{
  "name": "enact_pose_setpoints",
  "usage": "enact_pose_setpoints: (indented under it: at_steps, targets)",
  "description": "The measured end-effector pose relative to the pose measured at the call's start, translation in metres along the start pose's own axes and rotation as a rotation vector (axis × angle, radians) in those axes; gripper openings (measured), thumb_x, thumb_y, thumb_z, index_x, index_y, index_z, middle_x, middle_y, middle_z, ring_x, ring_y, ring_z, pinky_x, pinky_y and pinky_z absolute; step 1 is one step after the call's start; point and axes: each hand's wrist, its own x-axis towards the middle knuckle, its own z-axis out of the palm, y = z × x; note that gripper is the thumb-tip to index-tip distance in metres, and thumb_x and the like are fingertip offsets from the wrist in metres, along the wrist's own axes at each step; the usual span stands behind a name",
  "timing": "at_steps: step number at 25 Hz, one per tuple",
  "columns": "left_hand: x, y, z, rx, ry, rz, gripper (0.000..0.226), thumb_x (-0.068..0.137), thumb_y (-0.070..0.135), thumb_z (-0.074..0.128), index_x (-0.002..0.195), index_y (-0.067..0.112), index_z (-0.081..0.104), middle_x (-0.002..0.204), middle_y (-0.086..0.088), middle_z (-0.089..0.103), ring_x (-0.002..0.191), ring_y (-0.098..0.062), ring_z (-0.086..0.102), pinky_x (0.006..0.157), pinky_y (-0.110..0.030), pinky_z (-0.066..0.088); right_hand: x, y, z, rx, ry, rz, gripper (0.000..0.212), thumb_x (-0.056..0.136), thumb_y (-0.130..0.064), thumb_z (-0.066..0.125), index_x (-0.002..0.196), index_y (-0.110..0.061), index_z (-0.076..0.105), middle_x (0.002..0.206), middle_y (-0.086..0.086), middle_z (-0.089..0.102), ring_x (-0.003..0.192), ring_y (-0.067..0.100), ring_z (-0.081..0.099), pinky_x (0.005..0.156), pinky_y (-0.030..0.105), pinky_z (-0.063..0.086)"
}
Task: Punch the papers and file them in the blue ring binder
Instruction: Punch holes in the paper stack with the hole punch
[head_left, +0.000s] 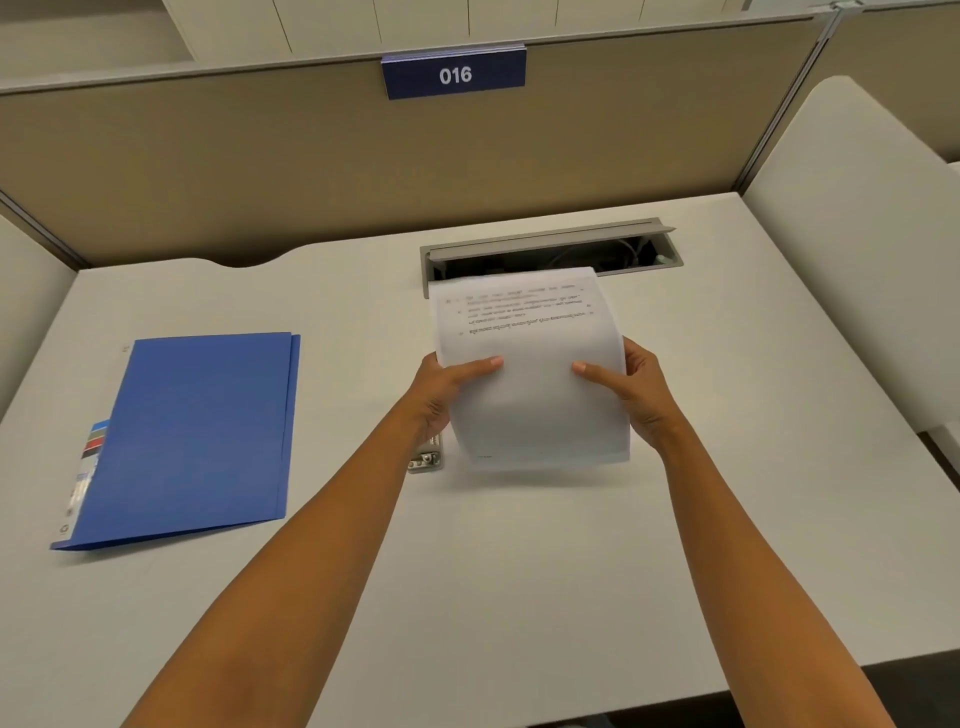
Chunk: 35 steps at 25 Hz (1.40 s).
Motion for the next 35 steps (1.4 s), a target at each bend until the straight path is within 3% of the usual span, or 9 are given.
enact_pose_setpoints:
  at_steps: [7,12,14,17,21,25,27,32,35]
  targets:
    - [0.01,-0.005,0.005,0.264,0.119,0.05,0.035,0.089,0.015,0.068,0.122,0.01,0.06,0.12,-0.011,0.067,0.101,-0.024,0.067,0.089,-0.041,0.056,0.012,0.013,0.01,-0.178,0.124,-0.001,0.038,0.076,-0.015,0.08,0.112,-0.008,0.068,0.106,0.005,0.073,0.091,0.023,0.072,0.08,0.046,0.059]
    - [0.005,0.001,0.02,0.18,0.274,0.17,0.032,0.082,0.016,0.075,0.112,0.011,0.064,0.103,-0.002,0.07,0.092,-0.02,0.068,0.07,-0.027,0.056,0.009,0.009,0.033,-0.088,0.243,-0.093,0.027,0.079,-0.017,0.078,0.103,-0.007,0.071,0.097,0.005,0.073,0.084,0.02,0.072,0.072,0.038,0.06]
    - [0.003,0.01,0.022,0.169,0.253,0.268,0.027,0.079,0.014,0.078,0.102,0.02,0.068,0.096,0.003,0.071,0.086,-0.015,0.069,0.07,-0.027,0.059,0.007,0.001,0.037,-0.032,0.262,-0.158,0.023,0.079,-0.012,0.078,0.1,-0.012,0.069,0.094,0.002,0.072,0.081,0.015,0.07,0.068,0.031,0.058]
    - [0.001,0.016,0.023,0.176,0.217,0.345,0.03,0.076,0.013,0.08,0.098,0.027,0.067,0.096,0.004,0.071,0.086,-0.015,0.068,0.072,-0.03,0.06,0.008,-0.003,0.035,0.008,0.22,-0.219,0.036,0.078,-0.006,0.077,0.108,-0.021,0.064,0.102,0.002,0.069,0.092,0.014,0.067,0.073,0.029,0.06]
    - [0.0,-0.004,0.015,0.224,0.223,0.289,0.039,0.073,0.011,0.083,0.107,0.02,0.068,0.103,-0.002,0.071,0.094,-0.023,0.067,0.076,-0.032,0.059,0.008,0.014,0.032,-0.049,0.169,-0.122,0.04,0.078,-0.011,0.078,0.114,-0.022,0.062,0.11,0.004,0.067,0.1,0.023,0.065,0.079,0.038,0.06]
    - [0.001,-0.017,0.004,0.28,0.238,0.201,0.04,0.073,0.012,0.083,0.108,0.018,0.066,0.105,-0.004,0.07,0.096,-0.024,0.065,0.078,-0.033,0.057,0.009,0.023,0.031,-0.086,0.128,-0.099,0.031,0.084,-0.017,0.073,0.109,-0.031,0.061,0.107,-0.001,0.067,0.1,0.021,0.065,0.078,0.036,0.059]
    - [0.003,-0.015,-0.001,0.303,0.229,0.187,0.036,0.075,0.016,0.082,0.108,0.019,0.066,0.103,-0.002,0.07,0.095,-0.02,0.066,0.078,-0.03,0.056,0.011,0.024,0.03,-0.15,0.128,-0.093,0.02,0.087,-0.026,0.069,0.106,-0.027,0.064,0.103,0.0,0.069,0.095,0.022,0.068,0.076,0.035,0.06]
    - [0.01,-0.013,-0.016,0.288,0.238,0.096,0.023,0.085,0.026,0.073,0.105,0.015,0.07,0.104,-0.002,0.073,0.094,-0.02,0.071,0.084,-0.037,0.059,0.018,0.026,0.024,-0.31,0.122,0.002,0.027,0.087,-0.034,0.067,0.106,-0.015,0.064,0.097,-0.001,0.07,0.086,0.017,0.07,0.072,0.031,0.059]
    - [0.014,-0.022,-0.034,0.347,0.383,0.066,0.013,0.089,0.028,0.066,0.091,0.016,0.073,0.095,0.001,0.074,0.088,-0.02,0.069,0.081,-0.037,0.059,0.021,0.037,0.019,-0.34,0.04,0.117,0.03,0.086,-0.035,0.068,0.108,-0.013,0.064,0.1,0.005,0.071,0.086,0.022,0.07,0.074,0.037,0.059]
